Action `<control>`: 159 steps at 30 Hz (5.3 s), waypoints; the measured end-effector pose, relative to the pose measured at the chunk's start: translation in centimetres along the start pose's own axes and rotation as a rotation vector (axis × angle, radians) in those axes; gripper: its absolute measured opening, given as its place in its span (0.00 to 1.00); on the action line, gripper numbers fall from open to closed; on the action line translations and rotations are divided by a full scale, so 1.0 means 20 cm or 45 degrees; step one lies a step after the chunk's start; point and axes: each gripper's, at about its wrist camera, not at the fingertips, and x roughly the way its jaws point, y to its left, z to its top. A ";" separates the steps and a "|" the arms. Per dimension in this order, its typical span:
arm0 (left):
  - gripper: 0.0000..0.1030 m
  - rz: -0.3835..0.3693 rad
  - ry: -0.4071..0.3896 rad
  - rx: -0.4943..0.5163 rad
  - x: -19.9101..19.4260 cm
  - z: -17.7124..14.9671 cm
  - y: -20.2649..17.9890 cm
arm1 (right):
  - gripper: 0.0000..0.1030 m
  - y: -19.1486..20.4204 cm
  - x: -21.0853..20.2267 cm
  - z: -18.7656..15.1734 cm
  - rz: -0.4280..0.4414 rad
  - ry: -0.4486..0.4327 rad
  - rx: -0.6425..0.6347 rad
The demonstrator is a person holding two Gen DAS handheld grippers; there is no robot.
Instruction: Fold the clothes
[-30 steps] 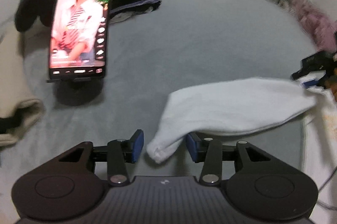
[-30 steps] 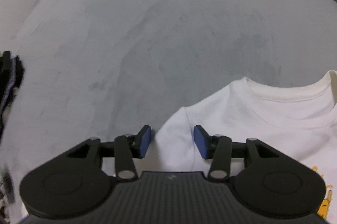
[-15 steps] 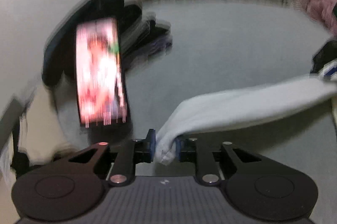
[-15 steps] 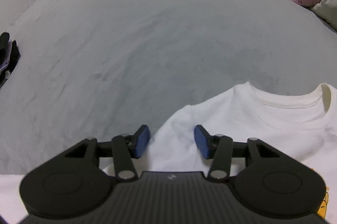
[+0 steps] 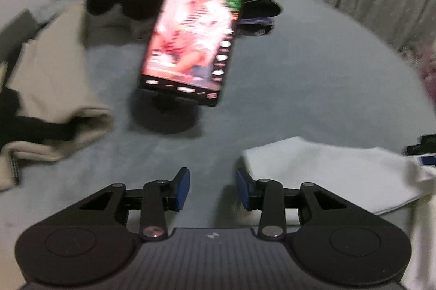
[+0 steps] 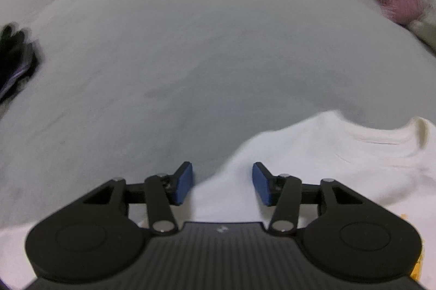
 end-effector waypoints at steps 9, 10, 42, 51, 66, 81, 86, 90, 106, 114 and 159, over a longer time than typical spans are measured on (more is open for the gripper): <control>0.02 0.055 -0.158 0.070 0.00 -0.03 -0.11 | 0.56 0.05 -0.04 -0.06 0.046 -0.012 -0.048; 0.02 0.134 -0.227 0.138 -0.03 -0.04 -0.15 | 0.56 0.02 -0.03 -0.06 0.049 -0.006 -0.013; 0.00 -0.212 -0.240 0.711 0.28 -0.12 -0.73 | 0.09 -0.17 0.16 0.13 -0.115 0.031 0.135; 0.01 0.106 -0.389 0.643 0.34 -0.10 -0.77 | 0.10 -0.36 0.12 0.09 0.046 -0.322 0.364; 0.49 -0.088 -0.021 0.241 0.14 0.03 -0.30 | 0.38 -0.32 0.09 0.14 0.133 -0.038 0.330; 0.05 -0.173 0.063 0.213 0.15 0.03 -0.26 | 0.39 -0.12 0.16 0.13 0.079 0.012 0.211; 0.04 0.041 -0.207 0.351 0.15 0.02 -0.42 | 0.09 -0.07 0.17 0.11 0.017 -0.073 0.140; 0.05 0.268 -0.438 0.387 0.24 0.02 -0.53 | 0.09 -0.15 0.16 0.10 0.108 -0.145 0.267; 0.05 0.498 -0.505 0.590 0.53 0.11 -0.71 | 0.34 -0.41 -0.14 -0.20 0.334 -0.198 0.292; 0.09 0.731 -0.372 0.880 0.68 0.09 -0.85 | 0.49 -0.46 -0.42 -0.49 0.319 -0.135 0.116; 0.49 -0.709 0.373 0.746 -0.18 -0.42 -0.83 | 0.47 -1.10 -0.75 -0.91 0.252 -0.061 0.294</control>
